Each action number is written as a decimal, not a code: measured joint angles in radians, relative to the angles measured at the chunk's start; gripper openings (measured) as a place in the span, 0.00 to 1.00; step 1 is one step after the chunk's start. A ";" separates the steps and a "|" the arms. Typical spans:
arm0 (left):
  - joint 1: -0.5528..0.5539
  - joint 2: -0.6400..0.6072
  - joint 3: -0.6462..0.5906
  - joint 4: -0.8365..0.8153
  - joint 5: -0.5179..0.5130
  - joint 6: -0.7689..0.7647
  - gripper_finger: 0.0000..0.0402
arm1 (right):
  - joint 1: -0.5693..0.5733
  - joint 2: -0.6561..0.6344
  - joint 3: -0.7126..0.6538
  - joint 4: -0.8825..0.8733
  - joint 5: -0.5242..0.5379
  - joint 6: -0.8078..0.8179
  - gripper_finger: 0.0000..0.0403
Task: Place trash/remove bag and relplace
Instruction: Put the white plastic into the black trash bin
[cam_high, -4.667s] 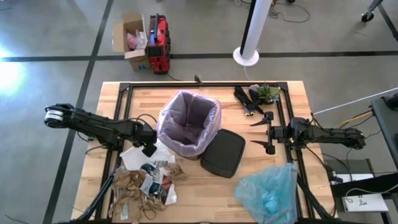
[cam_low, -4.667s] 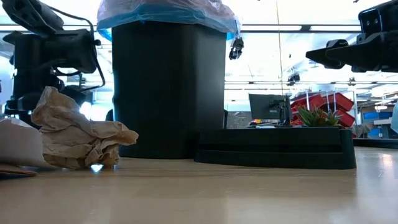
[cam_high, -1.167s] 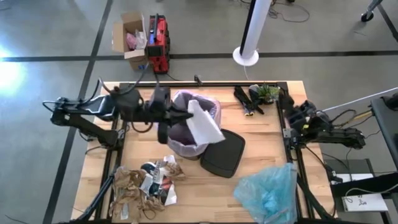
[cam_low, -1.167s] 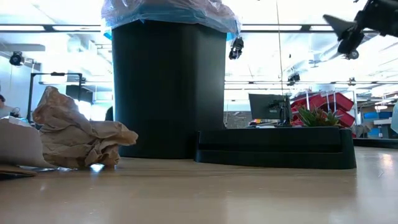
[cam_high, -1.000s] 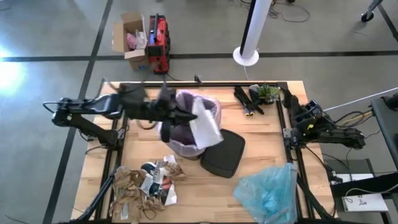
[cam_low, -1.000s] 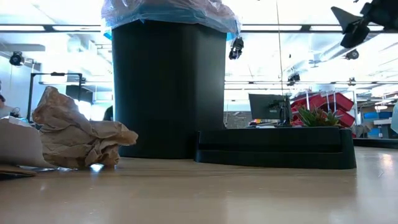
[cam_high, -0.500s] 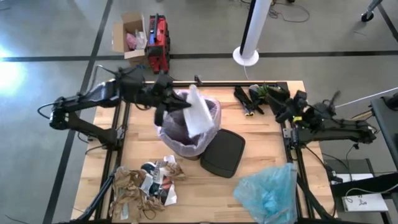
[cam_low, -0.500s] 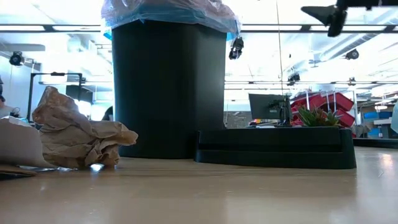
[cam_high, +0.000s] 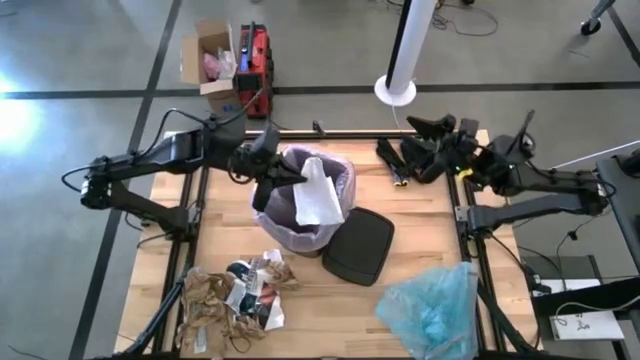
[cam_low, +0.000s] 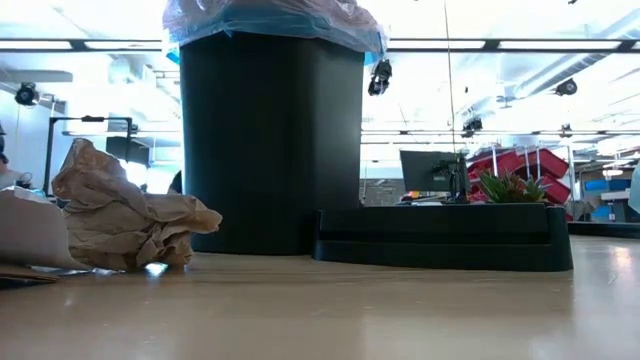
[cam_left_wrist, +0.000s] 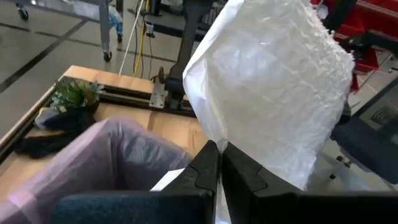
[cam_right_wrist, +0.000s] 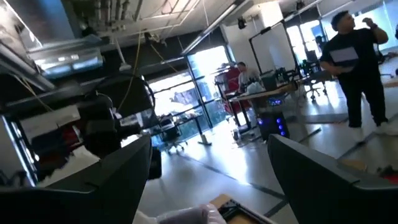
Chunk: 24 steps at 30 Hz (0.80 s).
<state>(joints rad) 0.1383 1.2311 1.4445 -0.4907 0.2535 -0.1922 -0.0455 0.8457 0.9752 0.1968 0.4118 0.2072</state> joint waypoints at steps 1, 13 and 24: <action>0.000 -0.009 -0.020 0.013 0.000 0.000 0.00 | 0.003 0.022 0.030 -0.013 0.000 -0.018 0.77; 0.000 -0.114 -0.408 0.434 -0.085 -0.139 0.04 | 0.092 0.327 0.391 -0.404 -0.032 -0.051 0.77; 0.000 -0.100 -0.407 0.447 -0.087 -0.159 0.35 | 0.096 0.475 0.576 -0.667 -0.169 -0.038 0.77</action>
<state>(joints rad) 0.1384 1.1307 1.0371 -0.0435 0.1661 -0.3514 0.0505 1.3204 1.5509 -0.4707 0.2424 0.1694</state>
